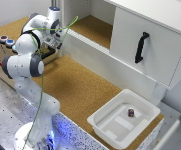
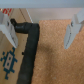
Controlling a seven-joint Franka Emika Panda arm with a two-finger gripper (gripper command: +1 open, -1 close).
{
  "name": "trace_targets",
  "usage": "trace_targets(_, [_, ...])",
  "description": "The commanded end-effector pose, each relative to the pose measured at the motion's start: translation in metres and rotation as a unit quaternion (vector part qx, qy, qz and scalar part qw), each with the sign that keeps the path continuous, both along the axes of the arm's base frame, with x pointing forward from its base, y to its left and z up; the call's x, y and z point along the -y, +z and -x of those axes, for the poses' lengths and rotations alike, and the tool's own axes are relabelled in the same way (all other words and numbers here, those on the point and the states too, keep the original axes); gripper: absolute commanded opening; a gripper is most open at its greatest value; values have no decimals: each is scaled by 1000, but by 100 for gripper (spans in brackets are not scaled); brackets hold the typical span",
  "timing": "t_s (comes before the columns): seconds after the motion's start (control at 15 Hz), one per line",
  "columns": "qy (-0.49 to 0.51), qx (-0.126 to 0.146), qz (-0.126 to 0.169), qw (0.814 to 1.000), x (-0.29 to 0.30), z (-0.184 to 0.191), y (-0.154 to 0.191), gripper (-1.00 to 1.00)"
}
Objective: Pull the drawer
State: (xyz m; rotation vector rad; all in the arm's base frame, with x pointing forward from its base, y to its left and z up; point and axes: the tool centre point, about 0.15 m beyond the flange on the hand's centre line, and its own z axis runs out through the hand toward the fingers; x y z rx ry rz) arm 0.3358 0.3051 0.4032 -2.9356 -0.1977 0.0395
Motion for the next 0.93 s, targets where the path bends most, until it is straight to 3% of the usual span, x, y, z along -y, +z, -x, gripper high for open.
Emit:
trace_targets(0.0, [-63,-27,-37,997,-31,7,-51,100])
trace_targets(0.47, [-40,-27,-112,992,-27,5,-99,100])
trace_targets(0.87, [-19,-29,-130,991,-45,0,-112,100])
